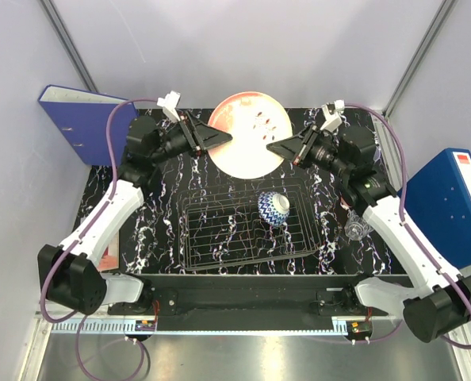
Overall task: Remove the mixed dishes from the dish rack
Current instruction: Place the plate at the center of the board.
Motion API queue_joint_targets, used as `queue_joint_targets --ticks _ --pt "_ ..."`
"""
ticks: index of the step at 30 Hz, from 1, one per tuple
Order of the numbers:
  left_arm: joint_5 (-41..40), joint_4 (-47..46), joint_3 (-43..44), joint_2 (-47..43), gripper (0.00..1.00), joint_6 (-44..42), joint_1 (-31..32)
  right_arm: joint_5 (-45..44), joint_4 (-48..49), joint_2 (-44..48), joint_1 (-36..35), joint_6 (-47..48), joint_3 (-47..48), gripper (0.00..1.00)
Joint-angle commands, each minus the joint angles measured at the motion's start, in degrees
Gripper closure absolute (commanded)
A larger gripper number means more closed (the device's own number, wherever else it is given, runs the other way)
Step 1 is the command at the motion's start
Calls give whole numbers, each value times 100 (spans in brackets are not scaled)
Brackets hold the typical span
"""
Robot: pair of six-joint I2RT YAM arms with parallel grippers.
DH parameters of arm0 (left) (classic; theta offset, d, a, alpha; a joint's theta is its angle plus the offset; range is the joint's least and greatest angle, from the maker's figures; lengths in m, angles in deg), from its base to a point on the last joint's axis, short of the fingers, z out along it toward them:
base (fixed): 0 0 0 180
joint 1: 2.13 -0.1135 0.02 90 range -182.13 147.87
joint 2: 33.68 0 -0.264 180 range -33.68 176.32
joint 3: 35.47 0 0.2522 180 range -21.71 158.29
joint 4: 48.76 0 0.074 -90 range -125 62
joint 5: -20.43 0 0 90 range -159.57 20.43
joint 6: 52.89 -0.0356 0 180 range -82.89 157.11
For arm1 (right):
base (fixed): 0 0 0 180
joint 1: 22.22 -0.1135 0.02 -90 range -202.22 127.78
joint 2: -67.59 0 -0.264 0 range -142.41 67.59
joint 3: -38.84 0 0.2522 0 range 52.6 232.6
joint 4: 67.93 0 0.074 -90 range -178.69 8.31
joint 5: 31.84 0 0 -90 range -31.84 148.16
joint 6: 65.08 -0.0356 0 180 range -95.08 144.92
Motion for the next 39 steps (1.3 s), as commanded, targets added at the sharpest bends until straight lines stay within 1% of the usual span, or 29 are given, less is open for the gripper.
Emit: queue_joint_targets --ticks 1,2,3,6,9,10,12,13,15,16,18,19,21,22,23,28,31,39 --pt "-1058 1132 560 -554 15 -958 193 -1058 -301 -307 -57 660 379 100" --pt "-1295 1535 595 -720 1 -1177 193 -1172 -380 -369 -57 705 606 100" --pt "-1767 1714 613 -792 1 -1275 185 -1217 -546 -430 -57 740 730 100" --pt "-2420 2110 569 -1134 1 -1504 141 -1445 -810 -747 -57 872 1266 100" --pt "-2851 2391 464 -1467 1 -1566 44 -1700 -1047 -1212 -48 889 1846 100" --pt "-2957 2462 420 -1547 1 -1592 18 -1796 -1135 -1518 -13 820 2204 100" --pt "-3159 2559 271 -1732 1 -1601 -52 -1728 -1355 -1888 118 679 2593 100" --pt "-3213 2594 218 -1907 1 -1627 -70 -1631 -1417 -2264 189 470 2960 100" --pt "-3310 2673 60 -2084 1 -1671 -88 -1403 -1531 -2696 487 240 3322 100" --pt "-3328 2708 16 -2224 1 -1715 -88 -1263 -1610 -3142 575 91 3768 100" --pt "-3284 2770 -186 -2339 1 -1689 -88 -1113 -1935 -3637 821 11 4279 100" --pt "-3266 2787 -274 -2391 1 -1663 -88 -981 -2067 -4118 892 -15 4787 100" --pt "-3127 2823 -590 -2506 1 -1584 -88 -840 -2331 -4551 1041 19 5247 100" --pt "-3082 2814 -696 -2524 1 -1548 -88 -735 -2410 -4910 1094 19 5614 100" --pt "-3038 2805 -914 -2567 1 -1522 -88 -673 -2454 -5061 1129 11 5757 100" --pt "-2783 2709 -1478 -2647 1 -1443 -88 -620 -2849 -6045 1226 168 6696 100" --pt "-2642 2612 -1636 -2673 1 -1416 -88 -558 -3070 -6425 1226 239 6962 100" --pt "-2519 2472 -1839 -2507 1 -1355 -88 -672 -3096 -6802 1209 336 6673 100"
